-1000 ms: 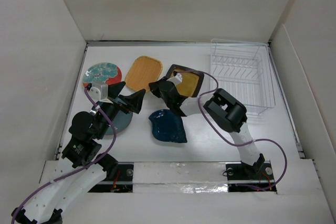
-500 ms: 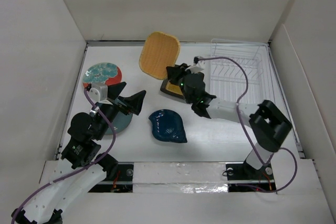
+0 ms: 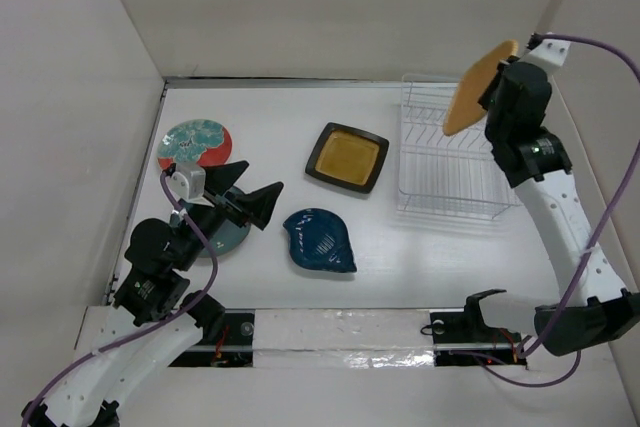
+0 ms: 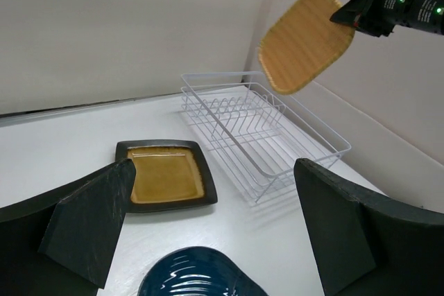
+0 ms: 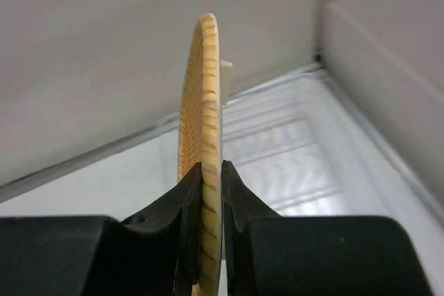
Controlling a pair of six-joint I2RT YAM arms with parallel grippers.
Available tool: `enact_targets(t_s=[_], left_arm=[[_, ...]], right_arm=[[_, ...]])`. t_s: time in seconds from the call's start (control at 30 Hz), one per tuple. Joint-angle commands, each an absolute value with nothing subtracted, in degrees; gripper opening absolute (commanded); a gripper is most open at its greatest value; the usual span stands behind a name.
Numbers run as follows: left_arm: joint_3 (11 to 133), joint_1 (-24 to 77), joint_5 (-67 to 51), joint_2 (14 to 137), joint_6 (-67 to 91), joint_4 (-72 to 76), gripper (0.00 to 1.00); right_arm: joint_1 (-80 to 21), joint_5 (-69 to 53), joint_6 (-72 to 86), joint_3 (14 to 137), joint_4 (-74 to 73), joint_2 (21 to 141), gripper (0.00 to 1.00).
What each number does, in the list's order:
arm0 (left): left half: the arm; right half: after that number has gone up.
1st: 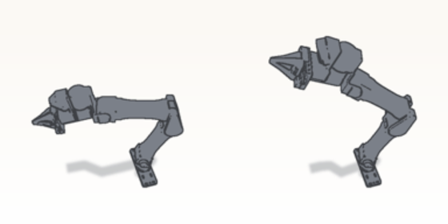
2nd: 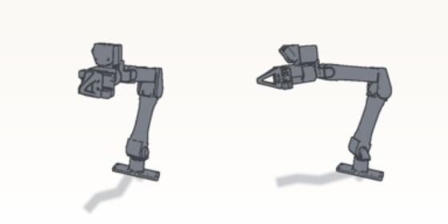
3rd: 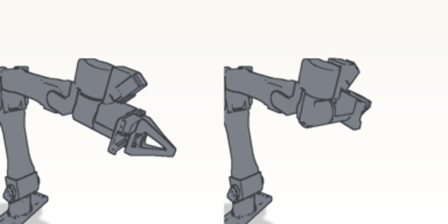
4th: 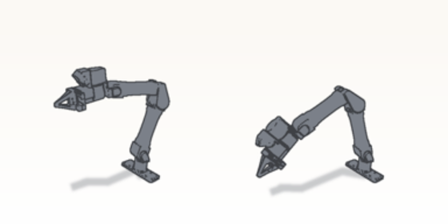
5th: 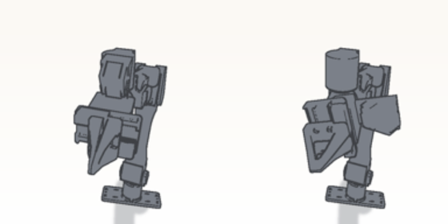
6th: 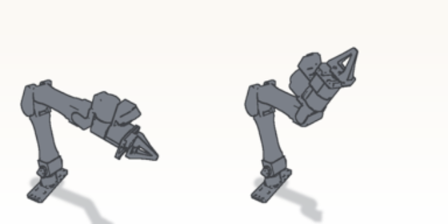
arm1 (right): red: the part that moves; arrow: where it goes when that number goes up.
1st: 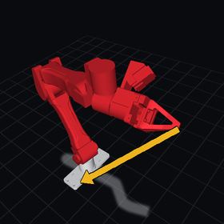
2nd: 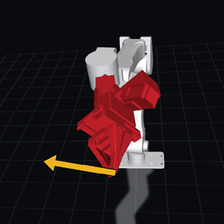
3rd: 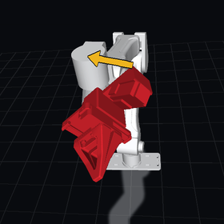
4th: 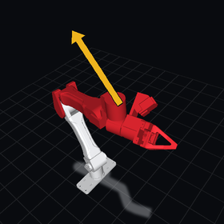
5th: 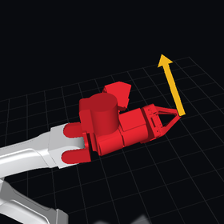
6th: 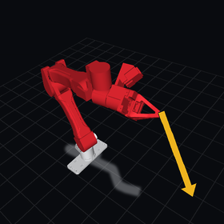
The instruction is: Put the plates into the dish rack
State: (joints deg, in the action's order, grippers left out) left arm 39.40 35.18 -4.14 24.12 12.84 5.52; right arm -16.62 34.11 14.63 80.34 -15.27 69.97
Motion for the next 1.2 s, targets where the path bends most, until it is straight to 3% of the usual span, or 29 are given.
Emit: enact_targets(t_s=[0.0, 0.17, 0.4, 0.7, 0.97, 1.17], left_arm=[[41.92, 35.07, -7.81, 23.29, 14.24, 8.17, 0.99], [41.92, 35.07, -8.35, 22.15, 14.50, 8.17, 0.99], [41.75, 35.07, -8.09, 20.83, 14.50, 8.35, 0.99], [42.19, 37.27, -7.12, 18.90, 14.06, 7.82, 0.99], [42.71, 38.58, -4.92, 17.49, 12.66, 6.86, 0.99], [42.54, 38.58, -4.22, 17.05, 12.74, 6.94, 0.99]], right_arm=[[-11.98, 35.34, 8.80, 87.35, -31.98, 68.29, 0.00], [-7.83, 34.43, 4.66, 94.91, -39.98, 73.37, 0.00], [0.95, 29.55, -1.30, 101.33, -35.87, 81.64, 0.00], [7.81, 20.05, -12.04, 97.65, -20.04, 85.95, 0.00], [16.25, -1.99, -13.89, 92.29, -15.38, 87.71, 0.00], [16.79, -2.46, -13.80, 90.00, -13.19, 89.74, 0.00]])
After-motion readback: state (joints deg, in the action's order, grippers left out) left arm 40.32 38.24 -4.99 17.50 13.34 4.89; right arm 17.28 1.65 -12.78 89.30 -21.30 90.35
